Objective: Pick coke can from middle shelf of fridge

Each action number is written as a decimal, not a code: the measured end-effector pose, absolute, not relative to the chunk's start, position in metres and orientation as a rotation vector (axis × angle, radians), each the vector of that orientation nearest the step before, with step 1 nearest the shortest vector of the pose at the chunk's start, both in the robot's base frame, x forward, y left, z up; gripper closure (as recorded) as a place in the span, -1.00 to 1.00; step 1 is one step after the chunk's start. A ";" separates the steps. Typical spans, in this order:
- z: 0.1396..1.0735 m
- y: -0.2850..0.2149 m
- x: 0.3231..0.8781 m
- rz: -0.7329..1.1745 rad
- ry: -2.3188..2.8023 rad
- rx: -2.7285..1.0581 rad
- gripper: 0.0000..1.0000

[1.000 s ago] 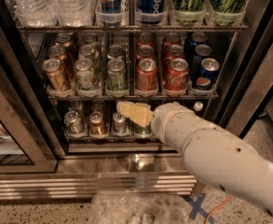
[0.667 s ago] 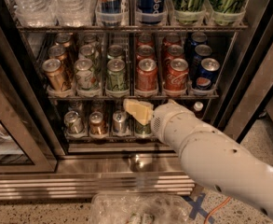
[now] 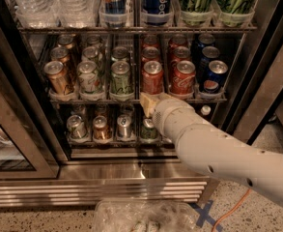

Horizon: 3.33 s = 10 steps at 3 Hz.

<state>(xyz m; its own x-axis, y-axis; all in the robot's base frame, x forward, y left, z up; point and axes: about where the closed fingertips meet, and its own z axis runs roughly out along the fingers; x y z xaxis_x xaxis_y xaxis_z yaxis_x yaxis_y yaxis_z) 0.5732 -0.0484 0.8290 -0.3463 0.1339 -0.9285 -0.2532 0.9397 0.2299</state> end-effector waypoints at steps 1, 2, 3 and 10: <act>0.828 -0.045 0.592 0.365 1.846 -0.078 -0.20; 0.837 -0.041 0.597 0.295 1.792 -0.087 -0.34; 0.845 -0.039 0.596 0.232 1.737 -0.091 -0.36; 0.851 -0.033 0.648 0.068 1.591 -0.133 -0.40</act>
Offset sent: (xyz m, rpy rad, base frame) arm 0.0308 0.0101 0.0165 -0.1160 -0.1806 -0.1125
